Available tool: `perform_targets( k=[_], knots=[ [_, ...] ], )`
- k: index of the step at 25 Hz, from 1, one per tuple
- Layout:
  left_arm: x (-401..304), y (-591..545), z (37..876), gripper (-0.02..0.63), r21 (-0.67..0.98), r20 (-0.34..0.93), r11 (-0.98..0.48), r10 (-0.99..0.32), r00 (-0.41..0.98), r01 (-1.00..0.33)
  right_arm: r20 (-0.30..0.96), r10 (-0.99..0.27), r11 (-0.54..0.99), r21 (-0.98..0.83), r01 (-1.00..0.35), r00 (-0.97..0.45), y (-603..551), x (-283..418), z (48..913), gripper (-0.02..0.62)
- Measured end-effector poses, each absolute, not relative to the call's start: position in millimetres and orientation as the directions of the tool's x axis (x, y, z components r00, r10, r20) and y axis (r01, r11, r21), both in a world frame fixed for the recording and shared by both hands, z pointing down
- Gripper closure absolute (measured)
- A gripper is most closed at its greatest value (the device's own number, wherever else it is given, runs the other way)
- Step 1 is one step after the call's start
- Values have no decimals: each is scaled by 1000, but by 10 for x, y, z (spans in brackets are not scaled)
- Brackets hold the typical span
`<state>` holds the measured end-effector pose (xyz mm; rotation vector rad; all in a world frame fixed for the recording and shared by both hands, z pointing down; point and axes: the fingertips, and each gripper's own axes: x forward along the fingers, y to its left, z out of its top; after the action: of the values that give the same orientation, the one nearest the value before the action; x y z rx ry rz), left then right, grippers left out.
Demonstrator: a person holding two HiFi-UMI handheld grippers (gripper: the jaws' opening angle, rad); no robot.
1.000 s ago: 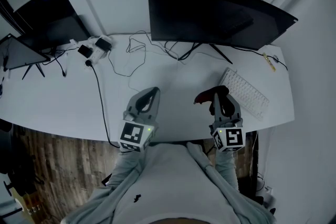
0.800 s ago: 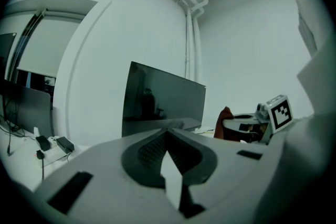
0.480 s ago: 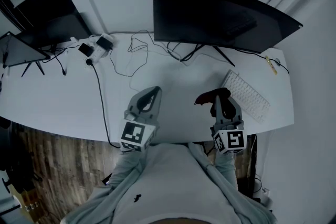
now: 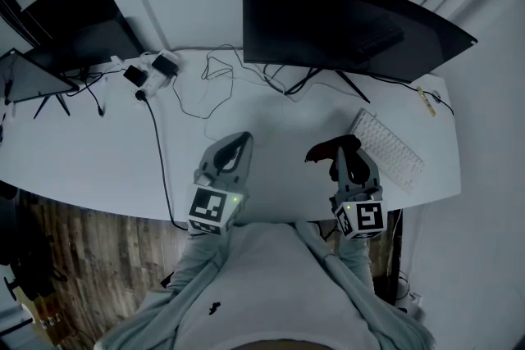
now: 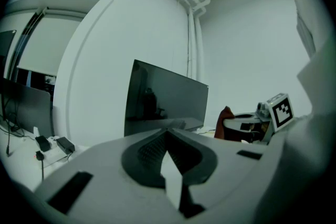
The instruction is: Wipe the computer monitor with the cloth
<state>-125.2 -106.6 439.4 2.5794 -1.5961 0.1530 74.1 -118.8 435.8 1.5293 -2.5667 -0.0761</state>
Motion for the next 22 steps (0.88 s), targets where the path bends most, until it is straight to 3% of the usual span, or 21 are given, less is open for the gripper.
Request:
perform_targets(
  k=[22],
  knots=[
    [-1310,-1021,4400,586,32,137,-445,-885,445,-895,114,-888,457,95,-884,-446,-1101,740,4401,560]
  ],
)
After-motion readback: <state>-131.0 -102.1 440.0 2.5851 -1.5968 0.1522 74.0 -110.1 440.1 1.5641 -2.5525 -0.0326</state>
